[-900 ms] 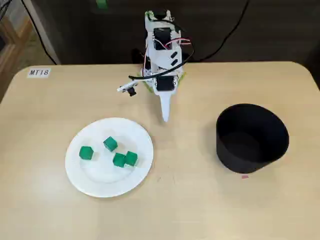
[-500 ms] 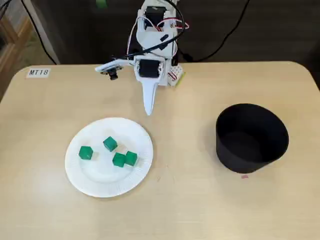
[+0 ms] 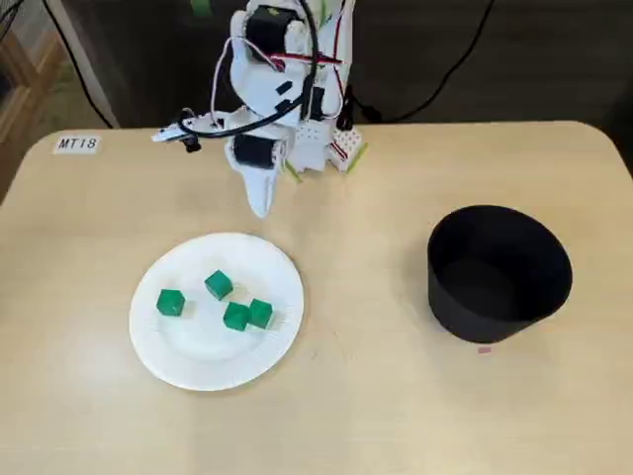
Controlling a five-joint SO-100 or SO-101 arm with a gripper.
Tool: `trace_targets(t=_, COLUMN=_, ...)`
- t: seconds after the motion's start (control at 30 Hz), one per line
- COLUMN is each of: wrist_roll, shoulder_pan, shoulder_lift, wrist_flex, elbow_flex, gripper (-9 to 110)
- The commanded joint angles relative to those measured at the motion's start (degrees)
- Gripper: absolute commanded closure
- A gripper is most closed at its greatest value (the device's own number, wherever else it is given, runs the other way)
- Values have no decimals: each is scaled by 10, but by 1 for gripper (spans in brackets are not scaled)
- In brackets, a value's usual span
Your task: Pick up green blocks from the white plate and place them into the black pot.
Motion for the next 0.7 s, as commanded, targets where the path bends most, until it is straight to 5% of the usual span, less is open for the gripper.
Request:
trace_targets(t=0.0, wrist_roll=-28, shoulder_pan=43, shoulder_lift=-76, wrist_flex=-1, elbow_flex=-78, gripper=104)
trace_targets(t=0.47, wrist_roll=-66, shoulder_pan=127, shoulder_lift=-378, wrist_flex=-5, elbow_flex=-265, gripper=104)
trace_targets(t=0.67, wrist_roll=-86, shoulder_pan=127, shoulder_lift=-439, wrist_flex=20, elbow_flex=-375, gripper=87)
